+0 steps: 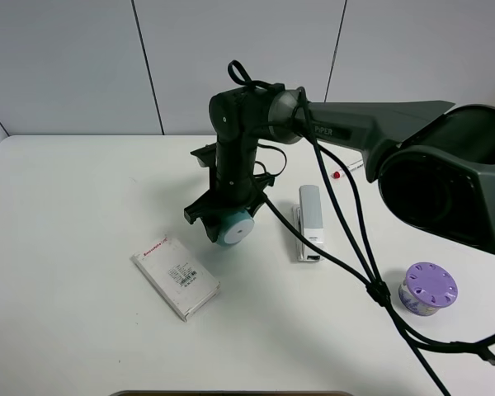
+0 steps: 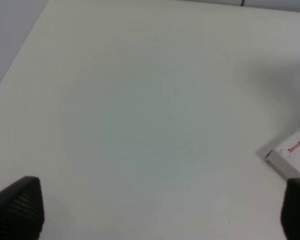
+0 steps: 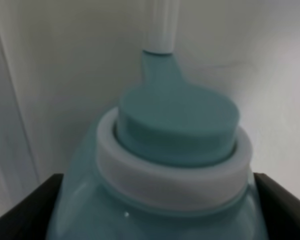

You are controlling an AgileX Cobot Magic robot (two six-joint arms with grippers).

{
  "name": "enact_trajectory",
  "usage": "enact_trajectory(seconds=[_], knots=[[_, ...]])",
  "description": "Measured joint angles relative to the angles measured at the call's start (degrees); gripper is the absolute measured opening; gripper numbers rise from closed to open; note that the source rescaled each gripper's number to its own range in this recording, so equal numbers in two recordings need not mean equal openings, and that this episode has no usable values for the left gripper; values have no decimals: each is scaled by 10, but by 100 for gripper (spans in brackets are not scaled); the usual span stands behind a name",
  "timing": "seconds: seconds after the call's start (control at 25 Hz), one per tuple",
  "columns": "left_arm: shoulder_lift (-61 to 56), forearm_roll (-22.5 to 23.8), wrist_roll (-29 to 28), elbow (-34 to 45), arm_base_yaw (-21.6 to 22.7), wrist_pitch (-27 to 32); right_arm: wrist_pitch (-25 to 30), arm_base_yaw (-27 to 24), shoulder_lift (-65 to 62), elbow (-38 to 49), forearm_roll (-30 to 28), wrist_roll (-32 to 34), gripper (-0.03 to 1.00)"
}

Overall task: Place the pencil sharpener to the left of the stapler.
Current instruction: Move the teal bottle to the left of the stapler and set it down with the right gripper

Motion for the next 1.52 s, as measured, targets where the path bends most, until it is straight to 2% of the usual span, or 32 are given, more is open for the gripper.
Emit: enact_trajectory(seconds=[0.28,1.12,1.16,1.2,1.28,1.32,1.4,1.52], knots=[[0,0,0,0,0,0,20,0,7,0,-23,20,0],[0,0,0,0,0,0,34,0,28,-8,-28,23,0],[0,0,0,0,0,0,34,0,28,-8,-28,23,2],[0,0,0,0,0,0,34,0,30,-8,-28,23,15],[0,0,0,0,0,0,35,0,35,-7,-27,24,50],[0,0,0,0,0,0,37,0,35,-6,-29,25,57],[0,0,0,0,0,0,39,0,35,-6,-28,25,65],[0,0,0,0,0,0,42,0,35,-6,-28,25,68]])
